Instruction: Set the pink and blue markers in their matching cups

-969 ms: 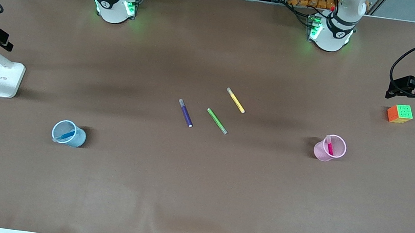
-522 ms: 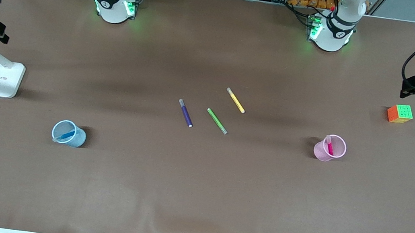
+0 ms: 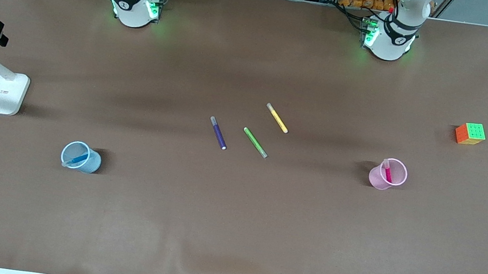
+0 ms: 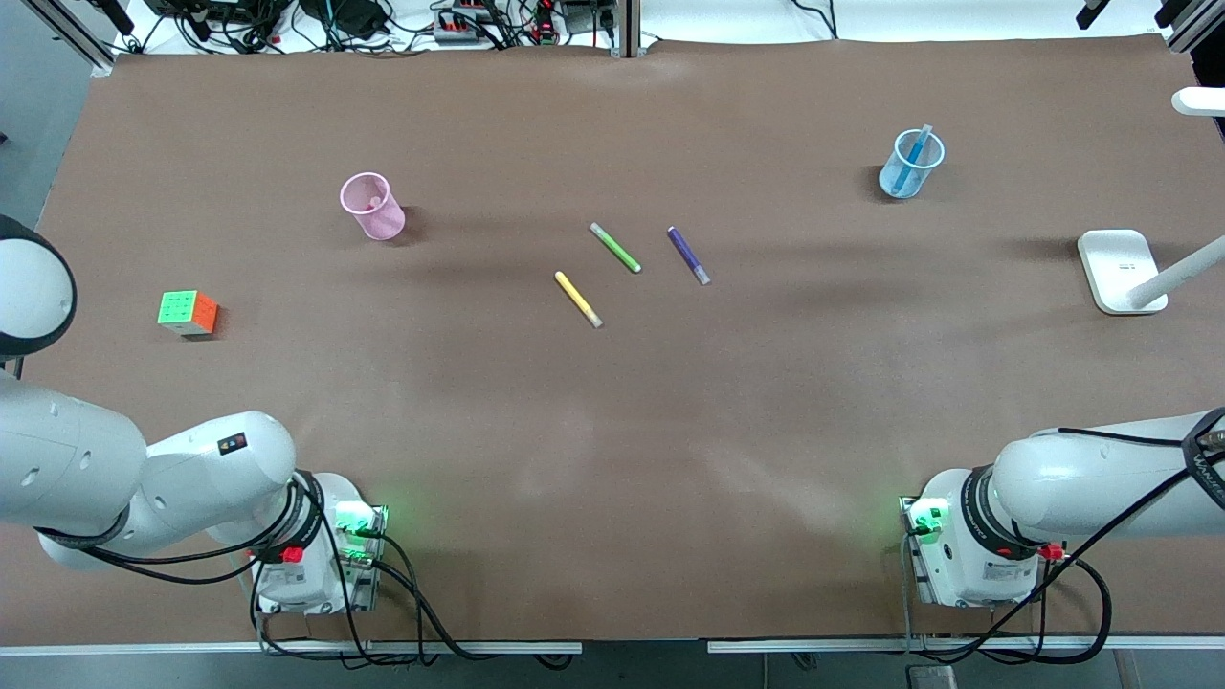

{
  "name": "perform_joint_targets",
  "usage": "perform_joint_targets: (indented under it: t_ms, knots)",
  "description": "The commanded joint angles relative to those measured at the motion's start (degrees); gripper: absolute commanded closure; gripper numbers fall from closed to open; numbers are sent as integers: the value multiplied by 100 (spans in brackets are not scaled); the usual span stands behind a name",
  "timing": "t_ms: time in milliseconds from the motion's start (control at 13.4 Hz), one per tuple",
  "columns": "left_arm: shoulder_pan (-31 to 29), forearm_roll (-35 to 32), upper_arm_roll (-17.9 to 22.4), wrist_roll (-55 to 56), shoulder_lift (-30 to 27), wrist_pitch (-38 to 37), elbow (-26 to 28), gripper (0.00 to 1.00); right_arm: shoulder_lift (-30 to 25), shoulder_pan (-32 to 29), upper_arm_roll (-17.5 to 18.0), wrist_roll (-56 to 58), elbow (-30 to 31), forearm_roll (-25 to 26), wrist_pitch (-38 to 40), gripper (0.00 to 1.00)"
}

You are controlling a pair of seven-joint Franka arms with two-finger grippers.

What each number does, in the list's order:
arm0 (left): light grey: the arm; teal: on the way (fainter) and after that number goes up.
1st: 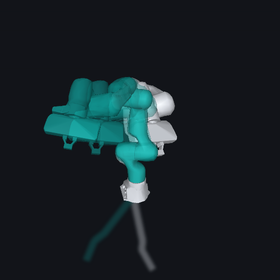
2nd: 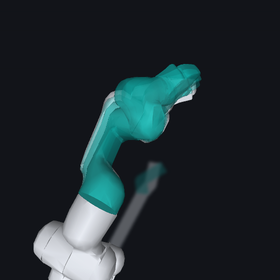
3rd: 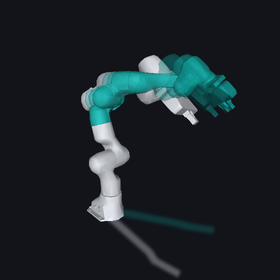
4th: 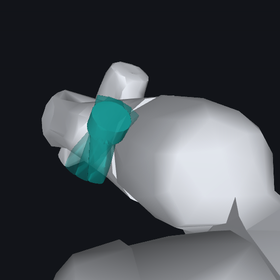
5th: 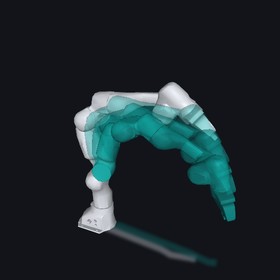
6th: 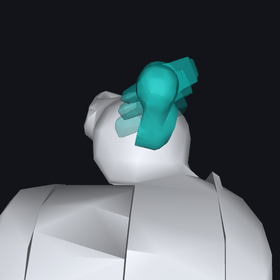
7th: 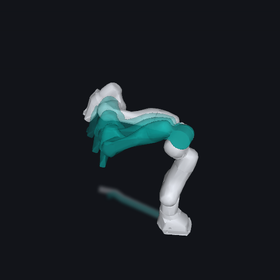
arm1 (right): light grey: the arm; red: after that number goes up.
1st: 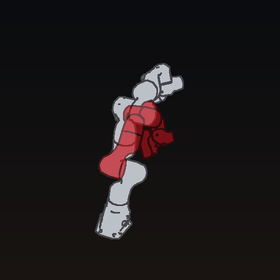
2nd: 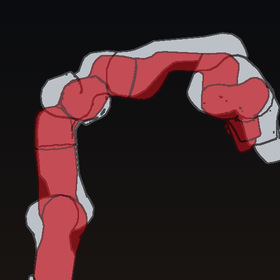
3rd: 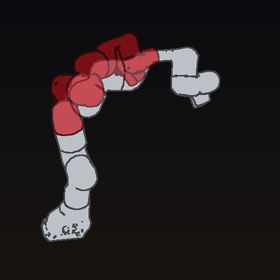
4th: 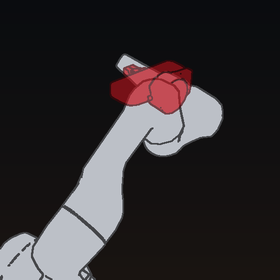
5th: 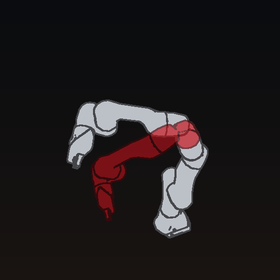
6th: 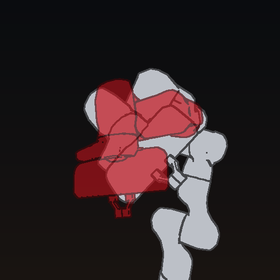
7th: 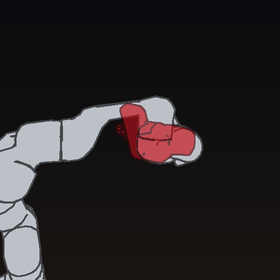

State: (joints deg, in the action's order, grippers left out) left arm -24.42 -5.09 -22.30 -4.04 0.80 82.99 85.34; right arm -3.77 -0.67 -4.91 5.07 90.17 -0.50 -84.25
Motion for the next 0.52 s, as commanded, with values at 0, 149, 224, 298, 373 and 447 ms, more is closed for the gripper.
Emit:
perform_joint_targets:
  t_ms: [0,149,224,298,373,447]
  knots:
    - [592,288,890,96,-150,33,53,0,-36,-91,61,-76,-60,-99,67,0]
    - [1156,289,1385,105,-256,33,141,0,-45,-82,61,-145,-52,-82,-21,0]
    - [1367,298,1517,122,-369,33,254,0,-45,-65,78,-477,-52,-90,-134,0]
    - [1709,298,1771,175,-510,33,447,0,-45,-30,165,-732,-52,-73,-144,0]
    - [2043,298,1991,410,-676,51,666,0,-45,-21,184,-735,-52,-55,-110,0]
    - [2255,298,2089,621,-800,121,808,0,-45,-29,184,-683,-52,-55,-92,0]
